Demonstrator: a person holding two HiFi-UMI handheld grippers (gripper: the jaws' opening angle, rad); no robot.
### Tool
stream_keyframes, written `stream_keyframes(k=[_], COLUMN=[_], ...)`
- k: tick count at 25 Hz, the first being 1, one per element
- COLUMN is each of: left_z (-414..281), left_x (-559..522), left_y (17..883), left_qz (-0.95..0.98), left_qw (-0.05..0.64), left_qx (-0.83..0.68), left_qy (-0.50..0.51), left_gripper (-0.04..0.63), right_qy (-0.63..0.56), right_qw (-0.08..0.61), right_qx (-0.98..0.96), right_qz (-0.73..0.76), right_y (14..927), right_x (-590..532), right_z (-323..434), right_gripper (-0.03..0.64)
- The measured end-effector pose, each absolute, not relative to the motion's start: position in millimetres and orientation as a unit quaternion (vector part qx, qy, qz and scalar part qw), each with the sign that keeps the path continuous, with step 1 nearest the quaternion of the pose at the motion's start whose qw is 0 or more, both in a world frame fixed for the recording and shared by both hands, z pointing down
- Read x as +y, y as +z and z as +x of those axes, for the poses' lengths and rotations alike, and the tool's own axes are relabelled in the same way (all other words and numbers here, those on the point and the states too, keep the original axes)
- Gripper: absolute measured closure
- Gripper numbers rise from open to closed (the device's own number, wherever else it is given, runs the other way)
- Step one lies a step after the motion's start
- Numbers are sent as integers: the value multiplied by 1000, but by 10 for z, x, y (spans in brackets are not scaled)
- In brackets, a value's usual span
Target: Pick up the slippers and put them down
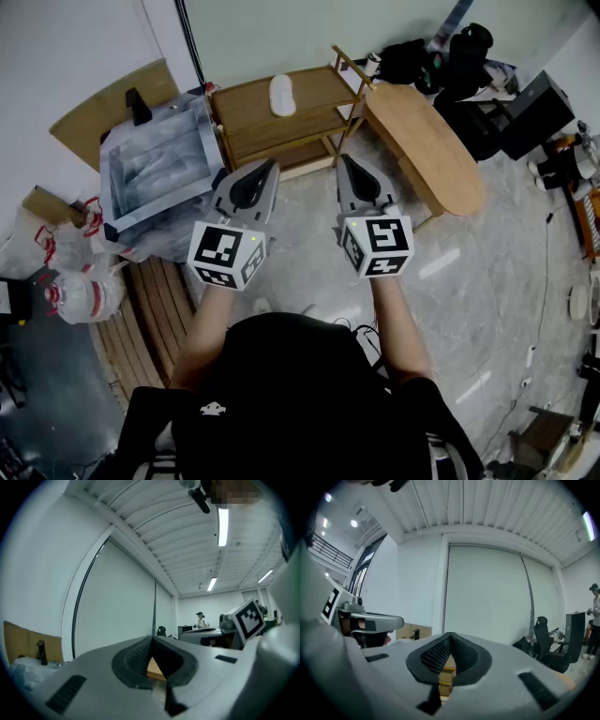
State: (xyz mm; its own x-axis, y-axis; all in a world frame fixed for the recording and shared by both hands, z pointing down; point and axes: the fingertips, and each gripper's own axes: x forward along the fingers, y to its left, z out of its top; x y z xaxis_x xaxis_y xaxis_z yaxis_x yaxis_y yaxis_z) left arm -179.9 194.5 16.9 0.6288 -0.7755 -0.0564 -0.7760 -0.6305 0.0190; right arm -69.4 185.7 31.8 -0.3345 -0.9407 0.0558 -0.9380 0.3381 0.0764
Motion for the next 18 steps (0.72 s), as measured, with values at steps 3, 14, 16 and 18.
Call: stream_keyframes(k=[3,14,16,18], left_z=[-1765,-1508,-1415,-1349], left_x=[1978,2108,2153,2184], left_y=[191,276,334,407], left_qz=[-902,-897,-897,-895], left_qw=[3,-5,-3,-4], left_qx=[432,442,442,446], left_qy=[24,17,12,7], left_gripper=[589,589,589,589], right_qy=[-11,14,17,19], right_qw=[43,35,39,44], right_qx=[-820,-833,-836,-839], right_qz=[571,552,548,542], right_y=[348,500,565,629], right_x=[1887,2017,2058,2088], right_z=[-677,-439,-371,-312], right_gripper=[618,618,618,618])
